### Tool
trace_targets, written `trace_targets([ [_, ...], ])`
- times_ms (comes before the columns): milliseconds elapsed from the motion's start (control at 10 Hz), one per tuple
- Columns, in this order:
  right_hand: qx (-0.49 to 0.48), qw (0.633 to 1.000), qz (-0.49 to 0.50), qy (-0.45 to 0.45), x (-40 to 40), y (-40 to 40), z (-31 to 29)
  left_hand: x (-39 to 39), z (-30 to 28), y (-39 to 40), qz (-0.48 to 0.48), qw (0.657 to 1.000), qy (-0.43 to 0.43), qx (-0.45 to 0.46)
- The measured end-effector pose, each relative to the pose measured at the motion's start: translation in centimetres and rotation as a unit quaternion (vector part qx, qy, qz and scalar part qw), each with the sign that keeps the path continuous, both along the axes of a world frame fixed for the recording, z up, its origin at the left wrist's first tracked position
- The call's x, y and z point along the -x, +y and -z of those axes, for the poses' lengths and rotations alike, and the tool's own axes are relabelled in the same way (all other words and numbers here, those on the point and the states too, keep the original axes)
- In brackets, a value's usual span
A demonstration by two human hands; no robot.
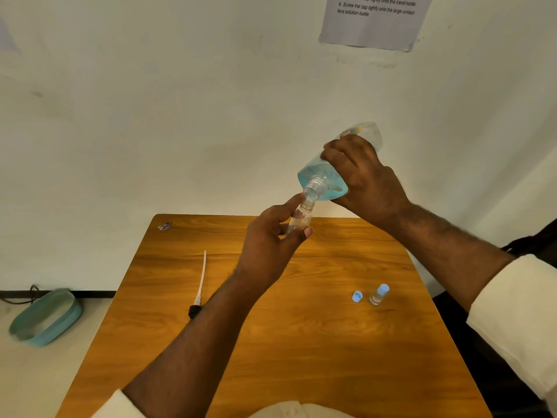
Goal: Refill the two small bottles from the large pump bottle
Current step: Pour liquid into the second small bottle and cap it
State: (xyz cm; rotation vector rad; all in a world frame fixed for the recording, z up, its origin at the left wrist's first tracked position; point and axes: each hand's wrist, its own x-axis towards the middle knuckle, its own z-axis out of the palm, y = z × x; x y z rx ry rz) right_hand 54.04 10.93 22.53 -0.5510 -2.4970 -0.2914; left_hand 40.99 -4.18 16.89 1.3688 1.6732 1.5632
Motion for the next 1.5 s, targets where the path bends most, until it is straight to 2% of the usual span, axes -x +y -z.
trace_targets([
  [900, 0.0, 1.0, 0.006, 0.003, -0.08, -0.3, -0.03, -0.1, -0.08, -0.05, -0.002, 1.0, 0.023, 0.004],
  [1500, 0.004, 1.0, 0.025, -0.019, -0.37, -0.45, -0.17, -0.08, 0.48, 0.46, 0.008, 1.0, -0.004, -0.003],
])
